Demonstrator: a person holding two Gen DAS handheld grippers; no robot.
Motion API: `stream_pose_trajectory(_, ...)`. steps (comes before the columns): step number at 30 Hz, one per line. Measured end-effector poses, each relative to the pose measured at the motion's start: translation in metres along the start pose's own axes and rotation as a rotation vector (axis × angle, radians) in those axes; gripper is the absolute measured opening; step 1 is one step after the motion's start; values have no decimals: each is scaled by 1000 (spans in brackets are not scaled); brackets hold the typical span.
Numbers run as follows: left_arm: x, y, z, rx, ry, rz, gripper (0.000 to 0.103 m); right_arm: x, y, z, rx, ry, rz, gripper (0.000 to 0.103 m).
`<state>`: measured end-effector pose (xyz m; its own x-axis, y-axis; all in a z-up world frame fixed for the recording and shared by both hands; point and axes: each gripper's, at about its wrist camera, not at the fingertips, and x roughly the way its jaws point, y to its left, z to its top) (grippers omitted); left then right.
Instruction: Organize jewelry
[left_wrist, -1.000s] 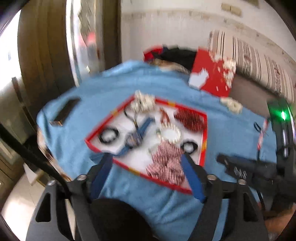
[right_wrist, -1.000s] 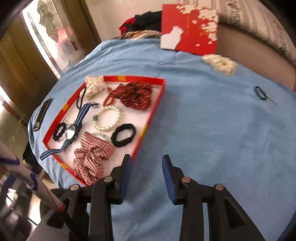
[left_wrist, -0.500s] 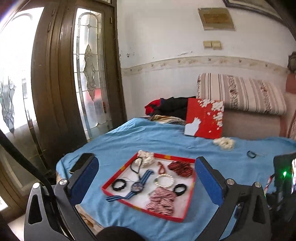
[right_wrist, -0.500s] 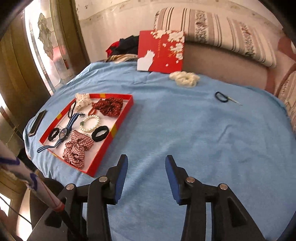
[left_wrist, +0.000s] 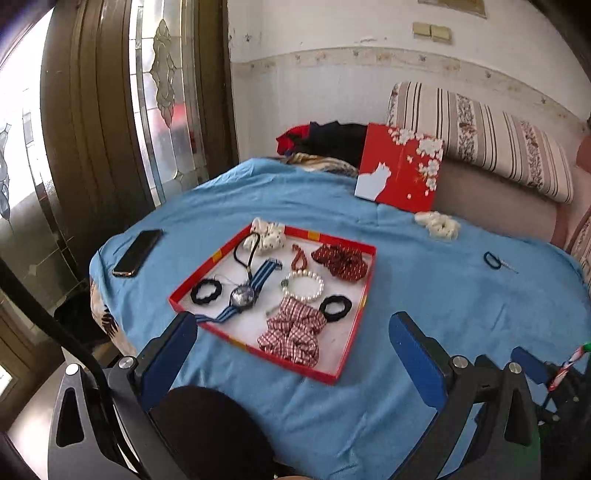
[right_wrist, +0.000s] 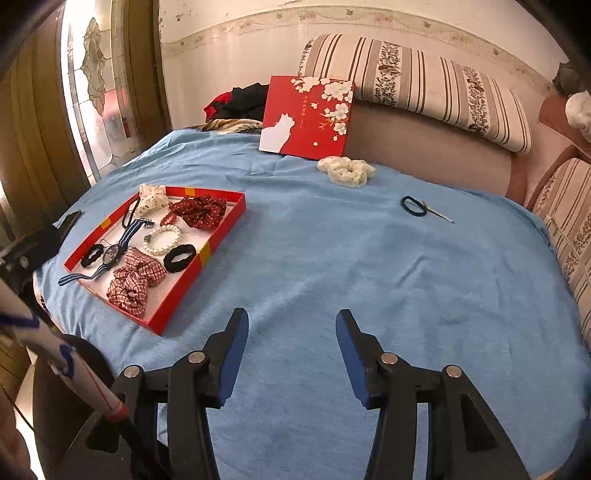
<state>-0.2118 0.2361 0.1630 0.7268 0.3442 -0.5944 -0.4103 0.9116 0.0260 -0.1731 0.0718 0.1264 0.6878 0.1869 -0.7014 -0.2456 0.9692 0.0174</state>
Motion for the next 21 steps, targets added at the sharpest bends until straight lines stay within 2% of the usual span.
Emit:
stream_pose_trajectory(6, 12, -6, -8, 32, 40, 14, 103, 7, -2, -3, 7, 31, -6, 54)
stream_pose_trajectory(11, 24, -8, -14, 51, 91, -8, 103, 13, 1, -5, -6, 50, -14, 55)
stream_pose_trajectory(21, 46, -7, -21, 33, 197, -34, 103, 24, 3, -6, -22, 76, -19, 58)
